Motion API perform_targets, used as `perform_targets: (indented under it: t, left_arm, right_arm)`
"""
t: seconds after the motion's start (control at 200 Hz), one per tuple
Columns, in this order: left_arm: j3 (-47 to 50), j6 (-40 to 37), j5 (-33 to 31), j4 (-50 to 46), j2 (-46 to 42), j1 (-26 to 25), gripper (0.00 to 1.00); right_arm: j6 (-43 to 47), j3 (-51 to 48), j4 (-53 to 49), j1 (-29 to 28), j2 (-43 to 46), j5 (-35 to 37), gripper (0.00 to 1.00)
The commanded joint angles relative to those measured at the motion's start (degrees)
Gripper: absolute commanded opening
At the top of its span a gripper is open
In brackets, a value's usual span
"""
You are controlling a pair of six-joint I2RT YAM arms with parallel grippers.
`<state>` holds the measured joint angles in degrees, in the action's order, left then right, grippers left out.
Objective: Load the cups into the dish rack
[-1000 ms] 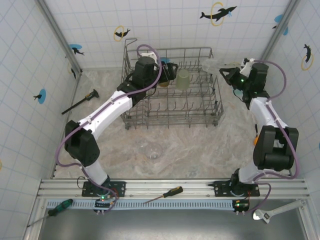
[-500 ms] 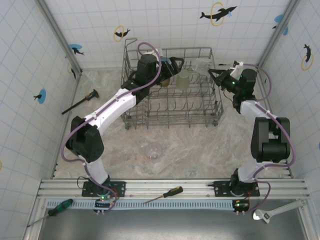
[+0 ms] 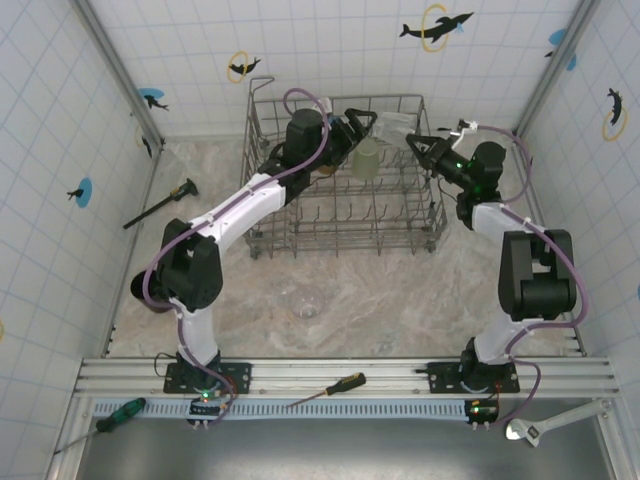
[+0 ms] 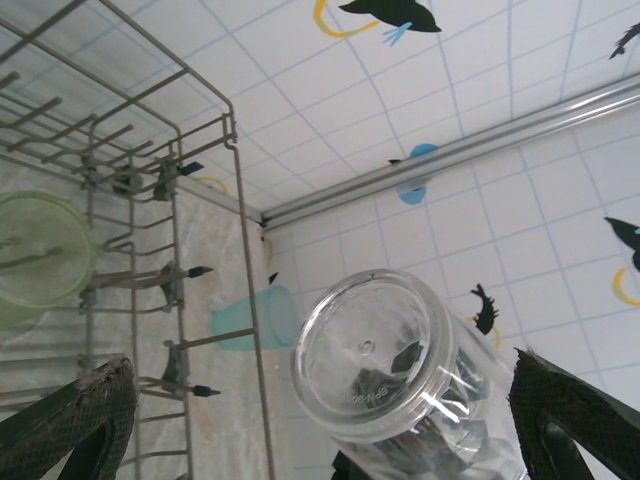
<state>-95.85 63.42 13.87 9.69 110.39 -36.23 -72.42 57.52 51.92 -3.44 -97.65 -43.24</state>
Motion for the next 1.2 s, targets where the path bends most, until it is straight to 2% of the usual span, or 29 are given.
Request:
perform_targets:
  t: [0.0, 0.16, 0.651, 0.841, 0.921, 1.196]
  left_arm:
    - [-2.9, 4.67, 2.55, 4.65, 1.78, 0.63, 0.98]
    - [-3.54, 8.14, 3.54, 6.38, 3.14, 0.63, 0.98]
    - [-4.23, 12.45, 5.77, 9.06, 5.85, 0.36, 0.97]
    - [-4.12, 13.97, 6.08, 10.8, 6.75, 0.23, 0.92]
    - [-4.21, 14.59, 6.43, 11.77, 7.16, 0.08, 0.85]
    - [-4.58, 16.65, 6.52, 13.06, 8.61, -0.86, 0.82]
  right_arm:
    - [-2.29, -1.53, 6.54, -0.41, -1.03, -0.63, 0.0]
    - [-2.53, -1.52, 6.92, -0.3, -1.38, -0.73, 0.0]
    - [-5.36, 0.2, 10.11, -0.82, -3.34, -0.68, 0.0]
    - [-5.68, 0.46, 10.6, -1.08, -3.58, -0.87, 0.0]
    - [-5.66, 0.72, 10.65, -1.21, -3.77, -1.03, 0.0]
    - [-5.57, 2.57, 9.89, -1.12, -4.74, -1.33, 0.0]
